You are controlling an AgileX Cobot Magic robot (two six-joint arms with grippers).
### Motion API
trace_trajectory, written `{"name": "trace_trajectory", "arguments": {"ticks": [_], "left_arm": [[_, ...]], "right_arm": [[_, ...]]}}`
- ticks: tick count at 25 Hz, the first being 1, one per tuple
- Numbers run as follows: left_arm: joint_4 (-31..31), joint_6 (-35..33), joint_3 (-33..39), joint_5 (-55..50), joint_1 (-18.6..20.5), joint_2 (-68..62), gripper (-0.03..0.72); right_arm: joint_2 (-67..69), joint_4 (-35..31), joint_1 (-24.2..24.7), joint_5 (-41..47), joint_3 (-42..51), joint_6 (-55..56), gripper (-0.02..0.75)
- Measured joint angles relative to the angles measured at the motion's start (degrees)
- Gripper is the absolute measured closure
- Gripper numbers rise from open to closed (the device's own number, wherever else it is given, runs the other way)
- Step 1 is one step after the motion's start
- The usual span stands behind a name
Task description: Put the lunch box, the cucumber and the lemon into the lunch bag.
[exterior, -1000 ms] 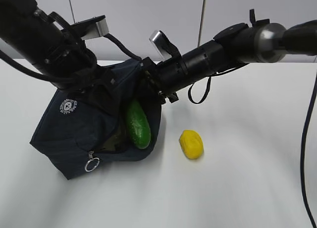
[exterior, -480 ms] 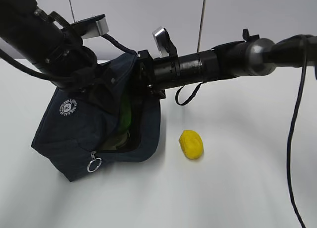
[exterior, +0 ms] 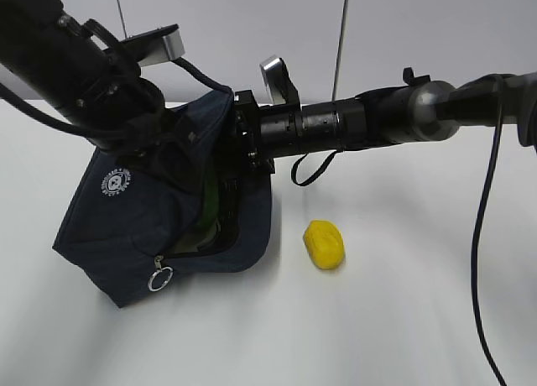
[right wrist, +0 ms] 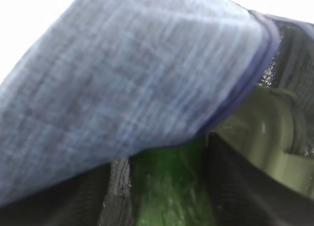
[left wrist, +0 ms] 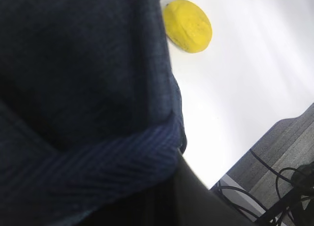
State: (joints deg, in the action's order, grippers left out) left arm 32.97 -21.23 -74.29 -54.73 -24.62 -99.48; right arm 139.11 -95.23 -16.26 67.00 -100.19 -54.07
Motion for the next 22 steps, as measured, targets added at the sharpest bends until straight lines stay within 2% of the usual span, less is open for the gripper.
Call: {"name": "trace_trajectory", "arguments": {"ticks": [3, 13, 17, 22], "left_arm": [[0.04, 0.0, 0.0, 0.0, 0.0, 0.0, 0.697], [0.04, 0.0, 0.0, -0.22, 0.0, 0.0, 0.697], [0.04, 0.0, 0.0, -0.65, 0.0, 0.0, 0.697], [0.13, 0.0, 0.0, -1.17, 0.0, 0.0, 0.697]], "right_arm": [[0.0, -0.1, 0.0, 0.0, 0.0, -0.22, 0.255], [0.0, 0.9, 0.26, 0.0, 0.0, -0.22, 0.241], [0.0, 4.71, 1.84, 0.22, -0.2, 0.96, 0.241], [-0.63, 11.16, 6.11, 0.22, -0.2, 3.14, 0.241]]}}
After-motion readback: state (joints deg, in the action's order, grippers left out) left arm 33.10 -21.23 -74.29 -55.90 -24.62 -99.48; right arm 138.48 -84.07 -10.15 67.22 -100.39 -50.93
